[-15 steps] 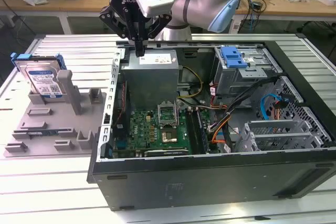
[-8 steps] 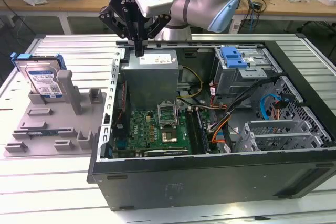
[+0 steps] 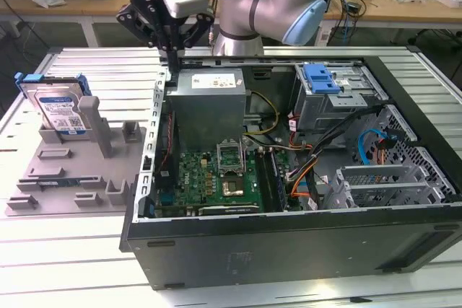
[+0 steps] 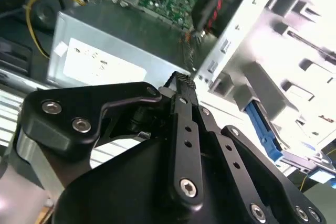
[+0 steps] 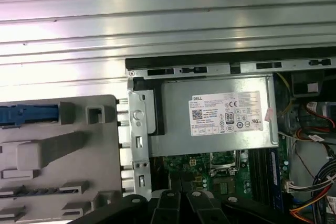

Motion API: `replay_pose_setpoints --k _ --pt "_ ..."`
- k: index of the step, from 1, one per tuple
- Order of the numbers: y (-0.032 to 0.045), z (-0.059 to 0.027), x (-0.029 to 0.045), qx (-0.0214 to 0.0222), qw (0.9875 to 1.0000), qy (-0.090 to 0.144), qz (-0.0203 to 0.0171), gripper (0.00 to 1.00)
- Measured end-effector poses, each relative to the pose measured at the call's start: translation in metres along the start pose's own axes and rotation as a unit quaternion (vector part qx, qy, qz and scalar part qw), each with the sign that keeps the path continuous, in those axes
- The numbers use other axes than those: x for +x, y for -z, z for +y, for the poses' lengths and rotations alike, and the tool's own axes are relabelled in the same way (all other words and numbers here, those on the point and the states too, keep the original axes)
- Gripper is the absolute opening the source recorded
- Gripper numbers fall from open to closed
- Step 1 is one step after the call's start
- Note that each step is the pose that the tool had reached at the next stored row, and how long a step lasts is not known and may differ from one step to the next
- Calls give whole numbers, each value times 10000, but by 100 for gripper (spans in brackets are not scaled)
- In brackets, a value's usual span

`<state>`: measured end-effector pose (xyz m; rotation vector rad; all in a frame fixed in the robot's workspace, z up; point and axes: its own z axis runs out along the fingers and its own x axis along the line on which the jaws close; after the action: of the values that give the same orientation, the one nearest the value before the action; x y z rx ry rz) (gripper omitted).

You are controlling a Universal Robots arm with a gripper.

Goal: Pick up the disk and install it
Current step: 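Reach for the disk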

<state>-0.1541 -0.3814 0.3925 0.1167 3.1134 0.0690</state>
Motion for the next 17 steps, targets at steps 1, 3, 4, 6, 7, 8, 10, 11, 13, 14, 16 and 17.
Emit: replay_pose_setpoints --k 1,3,4,6,7,8,10,11,13,14,16,17 --pt "-1 19 48 0 10000 0 0 11" --pt "-2 54 141 1 10000 1 1 11" --pt "-3 67 174 1 10000 0 0 11" --pt "-5 96 260 0 10000 1 1 11" --pt "-6 108 302 0 10000 0 0 11" --pt "-6 124 370 0 10000 0 0 11" --pt "-7 145 465 0 10000 0 1 11" --pt "-8 158 530 1 10000 0 1 11" --pt "-9 182 662 0 10000 0 0 11" --pt "-9 192 718 0 10000 1 0 11" --pt "-10 207 803 0 10000 0 0 11" --pt "-11 216 849 0 10000 1 0 11"
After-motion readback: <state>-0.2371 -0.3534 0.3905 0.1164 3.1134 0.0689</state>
